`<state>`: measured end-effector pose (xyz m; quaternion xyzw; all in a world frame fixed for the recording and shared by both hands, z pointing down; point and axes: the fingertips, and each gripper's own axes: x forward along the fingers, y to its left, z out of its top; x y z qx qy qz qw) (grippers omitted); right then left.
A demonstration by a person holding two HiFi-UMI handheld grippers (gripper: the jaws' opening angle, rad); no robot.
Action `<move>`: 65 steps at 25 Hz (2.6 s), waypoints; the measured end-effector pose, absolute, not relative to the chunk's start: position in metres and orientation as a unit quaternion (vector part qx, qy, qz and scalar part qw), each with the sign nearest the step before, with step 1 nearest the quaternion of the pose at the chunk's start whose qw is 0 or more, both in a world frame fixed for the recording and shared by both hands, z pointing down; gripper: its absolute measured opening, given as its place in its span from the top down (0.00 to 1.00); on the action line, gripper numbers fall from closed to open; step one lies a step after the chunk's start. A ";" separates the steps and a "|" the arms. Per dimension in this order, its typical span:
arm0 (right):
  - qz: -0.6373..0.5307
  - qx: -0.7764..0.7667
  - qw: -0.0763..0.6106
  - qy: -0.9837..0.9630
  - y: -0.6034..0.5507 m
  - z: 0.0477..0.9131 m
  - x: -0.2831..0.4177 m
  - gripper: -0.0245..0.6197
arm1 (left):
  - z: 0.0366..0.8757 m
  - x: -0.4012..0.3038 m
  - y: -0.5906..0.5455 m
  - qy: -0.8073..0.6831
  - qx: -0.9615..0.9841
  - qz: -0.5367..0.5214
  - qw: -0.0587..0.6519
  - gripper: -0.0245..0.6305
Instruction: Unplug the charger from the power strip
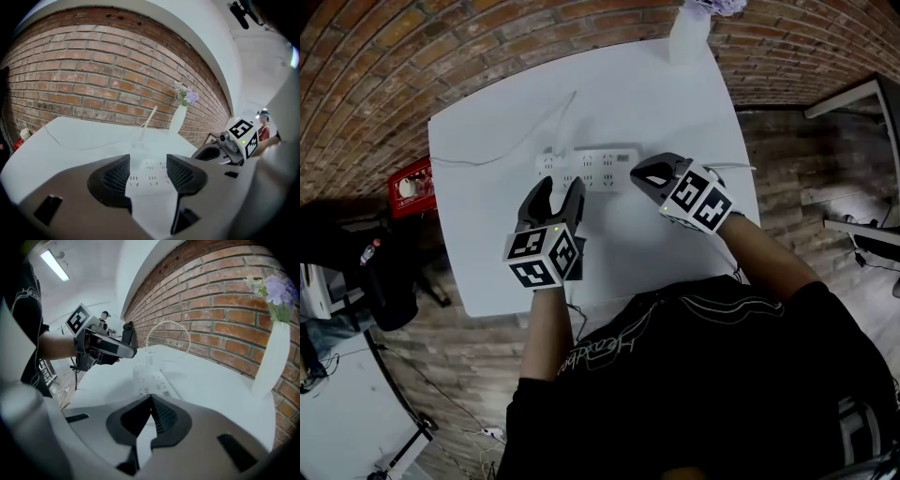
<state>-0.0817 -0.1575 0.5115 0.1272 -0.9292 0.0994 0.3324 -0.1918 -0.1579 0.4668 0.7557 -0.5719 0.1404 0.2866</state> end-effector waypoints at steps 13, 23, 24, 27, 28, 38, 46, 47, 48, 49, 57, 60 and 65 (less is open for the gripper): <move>0.096 0.114 0.333 -0.931 -0.169 0.521 -0.100 0.97 | 0.491 -0.199 -0.202 -0.610 0.731 0.165 0.257 0.60; 0.089 0.093 0.344 -0.930 -0.169 0.526 -0.110 0.97 | 0.500 -0.202 -0.211 -0.624 0.719 0.167 0.256 0.74; 0.087 0.091 0.346 -0.930 -0.168 0.527 -0.110 0.97 | 0.500 -0.202 -0.211 -0.624 0.720 0.170 0.252 0.74; 0.086 0.088 0.352 -0.928 -0.167 0.532 -0.112 0.97 | 0.500 -0.202 -0.211 -0.630 0.716 0.185 0.237 0.75; 0.083 0.088 0.356 -0.927 -0.166 0.534 -0.112 0.97 | 0.500 -0.202 -0.211 -0.633 0.713 0.191 0.232 0.75; 0.056 0.086 0.373 -0.922 -0.164 0.539 -0.113 0.97 | 0.498 -0.202 -0.208 -0.642 0.702 0.217 0.219 0.76; 0.061 0.086 0.381 -0.918 -0.164 0.540 -0.113 0.97 | 0.498 -0.203 -0.207 -0.641 0.697 0.222 0.232 0.76; 0.059 0.085 0.383 -0.918 -0.164 0.539 -0.113 0.97 | 0.497 -0.202 -0.207 -0.641 0.697 0.232 0.222 0.76; 0.057 0.085 0.385 -0.917 -0.164 0.539 -0.114 0.97 | 0.496 -0.201 -0.207 -0.641 0.697 0.240 0.213 0.76; 0.054 0.084 0.388 -0.916 -0.164 0.539 -0.114 0.97 | 0.495 -0.200 -0.207 -0.642 0.697 0.246 0.205 0.76; 0.062 0.080 0.391 -0.915 -0.164 0.539 -0.113 0.97 | 0.496 -0.203 -0.207 -0.637 0.697 0.219 0.246 0.76; 0.063 0.081 0.385 -0.917 -0.164 0.539 -0.116 0.97 | 0.499 -0.209 -0.205 -0.635 0.694 0.192 0.279 0.75; 0.053 0.083 0.387 -0.917 -0.164 0.538 -0.116 0.97 | 0.496 -0.206 -0.205 -0.644 0.691 0.229 0.238 0.76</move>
